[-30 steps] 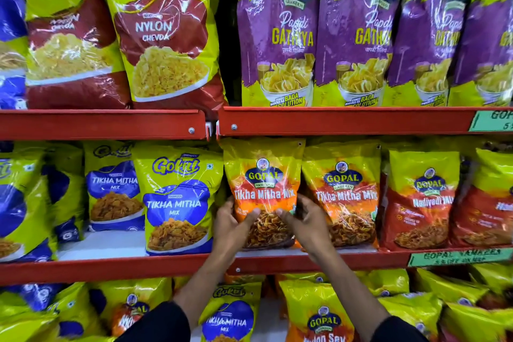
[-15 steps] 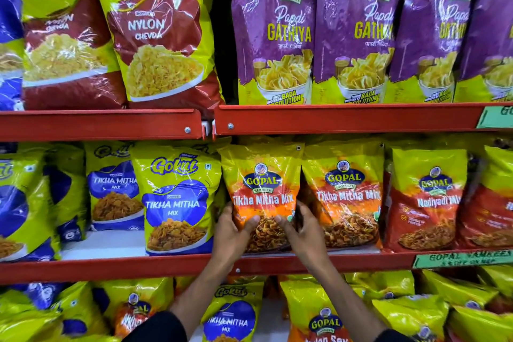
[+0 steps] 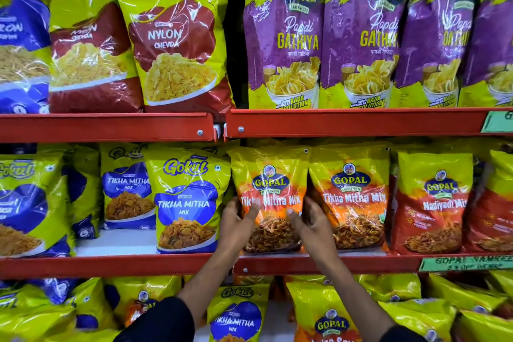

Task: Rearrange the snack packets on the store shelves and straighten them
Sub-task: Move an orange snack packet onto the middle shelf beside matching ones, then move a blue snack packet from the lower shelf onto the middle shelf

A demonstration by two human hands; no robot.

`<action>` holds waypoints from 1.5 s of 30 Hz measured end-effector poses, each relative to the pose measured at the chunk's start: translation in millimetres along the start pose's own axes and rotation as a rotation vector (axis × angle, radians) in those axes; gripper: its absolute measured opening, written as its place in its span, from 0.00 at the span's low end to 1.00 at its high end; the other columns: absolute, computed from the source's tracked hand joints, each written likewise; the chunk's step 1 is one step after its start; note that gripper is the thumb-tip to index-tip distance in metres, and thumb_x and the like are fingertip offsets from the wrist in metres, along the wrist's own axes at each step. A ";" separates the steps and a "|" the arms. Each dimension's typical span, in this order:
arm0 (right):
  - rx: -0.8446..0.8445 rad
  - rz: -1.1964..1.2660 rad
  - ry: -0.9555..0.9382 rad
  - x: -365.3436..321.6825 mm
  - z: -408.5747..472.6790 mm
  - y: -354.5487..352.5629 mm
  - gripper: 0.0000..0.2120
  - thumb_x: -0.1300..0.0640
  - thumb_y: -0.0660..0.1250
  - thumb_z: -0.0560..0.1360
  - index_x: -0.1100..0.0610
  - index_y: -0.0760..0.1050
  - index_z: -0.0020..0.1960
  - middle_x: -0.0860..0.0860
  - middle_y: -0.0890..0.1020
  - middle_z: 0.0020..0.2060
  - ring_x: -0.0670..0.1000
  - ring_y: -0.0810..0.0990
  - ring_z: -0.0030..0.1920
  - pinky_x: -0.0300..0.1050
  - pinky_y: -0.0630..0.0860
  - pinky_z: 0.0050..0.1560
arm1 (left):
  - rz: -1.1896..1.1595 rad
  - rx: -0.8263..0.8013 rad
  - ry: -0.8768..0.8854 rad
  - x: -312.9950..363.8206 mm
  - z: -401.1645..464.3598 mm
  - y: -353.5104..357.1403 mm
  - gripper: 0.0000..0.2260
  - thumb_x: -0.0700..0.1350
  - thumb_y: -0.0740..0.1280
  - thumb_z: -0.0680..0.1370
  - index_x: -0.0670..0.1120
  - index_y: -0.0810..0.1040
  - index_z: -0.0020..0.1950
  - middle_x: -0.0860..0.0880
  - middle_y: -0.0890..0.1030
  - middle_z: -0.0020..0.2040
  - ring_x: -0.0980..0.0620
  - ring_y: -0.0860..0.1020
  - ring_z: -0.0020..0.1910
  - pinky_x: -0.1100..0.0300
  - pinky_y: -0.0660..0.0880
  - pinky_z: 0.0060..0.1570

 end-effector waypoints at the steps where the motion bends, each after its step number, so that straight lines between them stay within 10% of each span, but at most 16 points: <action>1: -0.012 0.002 0.016 -2.3 1.3 1.8 0.32 0.43 0.70 0.75 0.52 0.67 0.75 0.43 0.78 0.65 0.45 0.75 0.67 0.48 0.73 0.67 | -0.007 0.015 -0.012 -0.7 3.0 0.1 0.22 0.46 0.68 0.79 0.44 0.69 0.71 0.54 0.74 0.60 0.56 0.74 0.60 0.59 0.70 0.57; 14: -0.014 -0.025 0.047 -3.8 -3.9 4.6 0.27 0.47 0.69 0.77 0.52 0.69 0.73 0.44 0.79 0.63 0.45 0.76 0.63 0.47 0.73 0.61 | 0.004 0.076 -0.074 -10.8 3.2 -5.2 0.25 0.42 0.70 0.78 0.42 0.66 0.73 0.45 0.79 0.67 0.47 0.78 0.63 0.47 0.79 0.61; 19: 0.009 0.062 0.071 -10.4 -2.2 -1.0 0.27 0.52 0.70 0.77 0.55 0.67 0.74 0.43 0.75 0.63 0.46 0.72 0.66 0.51 0.71 0.69 | -0.052 0.076 -0.060 -4.6 7.2 -6.8 0.23 0.43 0.68 0.79 0.41 0.67 0.73 0.48 0.76 0.65 0.51 0.76 0.61 0.76 0.75 0.30; 28: 0.087 -0.002 -0.020 -20.8 -14.5 -11.2 0.30 0.54 0.70 0.78 0.59 0.64 0.77 0.55 0.72 0.74 0.54 0.70 0.74 0.48 0.69 0.73 | 0.021 0.064 0.024 3.0 -14.6 -10.5 0.24 0.44 0.67 0.80 0.40 0.67 0.75 0.44 0.74 0.73 0.47 0.72 0.73 0.52 0.69 0.72; 38: 0.081 -0.514 -0.539 -9.0 -104.2 24.4 0.32 0.57 0.65 0.78 0.62 0.57 0.79 0.57 0.59 0.80 0.54 0.53 0.81 0.50 0.53 0.81 | 0.737 0.002 0.483 -33.3 -117.7 -61.5 0.26 0.51 0.66 0.79 0.46 0.67 0.76 0.50 0.70 0.76 0.55 0.67 0.76 0.58 0.63 0.75; 45: -0.257 -0.664 -0.654 52.2 -167.9 65.8 0.31 0.59 0.64 0.78 0.61 0.58 0.79 0.56 0.60 0.80 0.56 0.54 0.81 0.58 0.57 0.79 | 1.034 -0.117 0.366 -124.1 -169.2 -91.9 0.27 0.57 0.58 0.80 0.48 0.63 0.78 0.49 0.64 0.79 0.50 0.60 0.79 0.49 0.60 0.77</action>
Point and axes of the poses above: each hand's wrist, its own z-axis towards the middle knuckle, its own y-axis out of the palm, x = y × z, the point moved 6 cm from there along z, towards the middle knuckle
